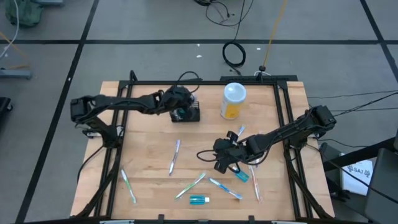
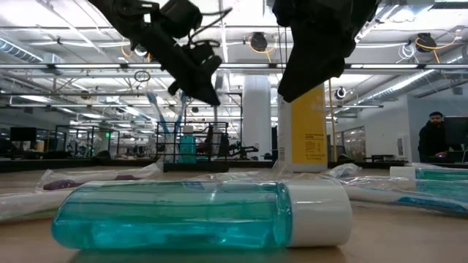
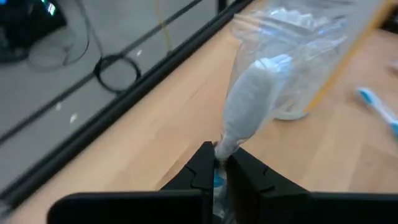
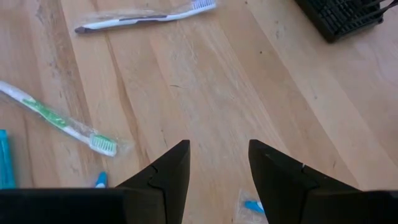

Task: Pick & Place toothbrushing station
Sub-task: Put the blue toothbrush into the black mesh organizer, then put the purple toothbrush into the black mesh organizer

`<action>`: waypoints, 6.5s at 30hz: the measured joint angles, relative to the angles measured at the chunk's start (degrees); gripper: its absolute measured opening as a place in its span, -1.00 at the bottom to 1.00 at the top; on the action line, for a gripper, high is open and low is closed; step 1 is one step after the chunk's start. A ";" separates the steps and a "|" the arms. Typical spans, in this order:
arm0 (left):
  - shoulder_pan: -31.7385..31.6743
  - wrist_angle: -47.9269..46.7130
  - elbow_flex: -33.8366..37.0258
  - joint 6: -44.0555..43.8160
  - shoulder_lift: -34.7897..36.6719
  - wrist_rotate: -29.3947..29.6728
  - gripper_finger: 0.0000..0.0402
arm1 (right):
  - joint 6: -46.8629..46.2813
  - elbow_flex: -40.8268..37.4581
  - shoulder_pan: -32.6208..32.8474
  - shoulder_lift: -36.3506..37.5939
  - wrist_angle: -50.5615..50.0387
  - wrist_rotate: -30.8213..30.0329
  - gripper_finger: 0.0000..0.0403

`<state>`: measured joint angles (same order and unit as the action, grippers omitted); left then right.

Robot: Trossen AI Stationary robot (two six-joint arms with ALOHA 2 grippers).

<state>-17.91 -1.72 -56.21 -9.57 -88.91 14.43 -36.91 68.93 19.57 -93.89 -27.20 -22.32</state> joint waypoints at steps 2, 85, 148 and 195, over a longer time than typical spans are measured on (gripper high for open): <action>-1.01 -0.78 0.00 -1.89 -0.08 -0.01 -0.83 | 0.00 0.00 -0.01 0.00 0.15 0.00 -0.23; 25.52 -2.60 24.96 -40.69 9.97 -0.66 -0.18 | -2.65 -6.49 -0.20 -0.09 10.02 2.99 -0.23; 23.76 79.45 24.87 -8.26 0.97 -28.30 -0.87 | 26.76 -18.80 -2.38 -1.83 82.12 9.62 -0.23; 27.29 66.78 24.83 3.59 0.97 -18.68 -0.15 | 25.58 -17.70 -2.24 2.28 67.25 4.18 -0.89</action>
<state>9.38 65.06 -31.38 -5.98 -87.94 -4.25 -11.33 51.22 17.33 -91.60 40.05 -18.14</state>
